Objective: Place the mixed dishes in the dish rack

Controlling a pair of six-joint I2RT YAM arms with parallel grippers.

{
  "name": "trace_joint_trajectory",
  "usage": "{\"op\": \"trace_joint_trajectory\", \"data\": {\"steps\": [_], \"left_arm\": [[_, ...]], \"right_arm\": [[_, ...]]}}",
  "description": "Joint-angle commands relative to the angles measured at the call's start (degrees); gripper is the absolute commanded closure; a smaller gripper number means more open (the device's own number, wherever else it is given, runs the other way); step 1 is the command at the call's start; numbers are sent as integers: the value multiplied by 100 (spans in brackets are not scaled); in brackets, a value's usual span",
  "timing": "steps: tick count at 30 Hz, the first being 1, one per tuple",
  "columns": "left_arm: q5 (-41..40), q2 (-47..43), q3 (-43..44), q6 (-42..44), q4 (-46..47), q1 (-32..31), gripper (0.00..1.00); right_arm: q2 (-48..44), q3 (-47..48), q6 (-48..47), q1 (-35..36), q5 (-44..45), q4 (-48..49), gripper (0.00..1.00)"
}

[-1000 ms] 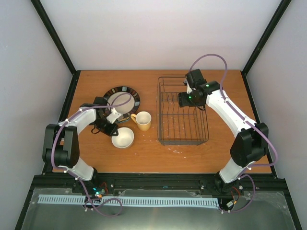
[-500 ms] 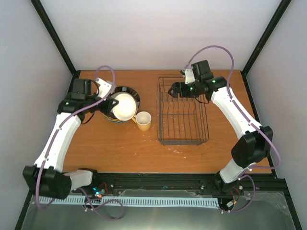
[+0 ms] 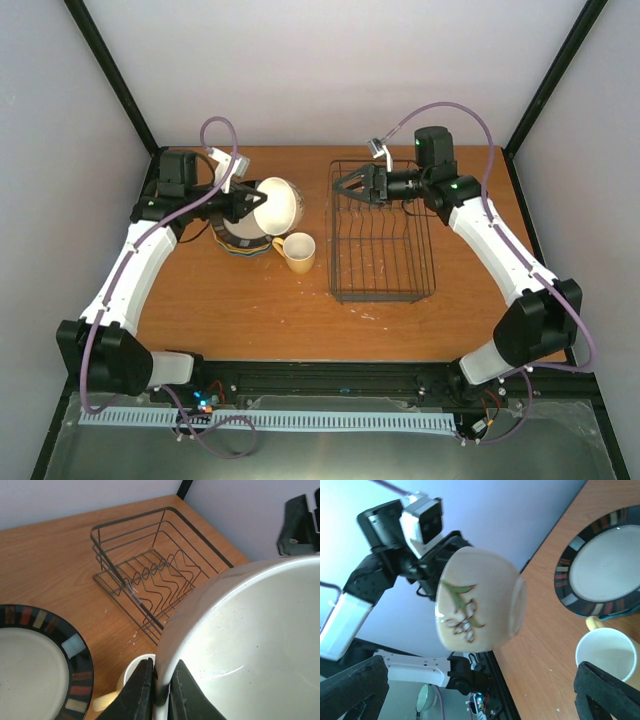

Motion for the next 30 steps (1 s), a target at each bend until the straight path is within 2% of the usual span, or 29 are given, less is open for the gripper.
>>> {"op": "trace_joint_trajectory", "data": {"steps": [1,5,7,15,30], "left_arm": [[372,134,724,-227,433,-45,99],[202,354,995,-252,402,-277,99],[204,463,1100,-305,430,-427,99],[78,709,1240,-500,501,-912,99],[81,1061,1637,-707,790,-1012,99]], "right_arm": [[-325,26,106,20,-273,86,0],[-166,352,-540,180,276,-943,0],[-68,378,-602,266,344,-1056,0],[59,384,-236,449,421,-534,0],[532,815,-206,869,490,-444,0]]}}
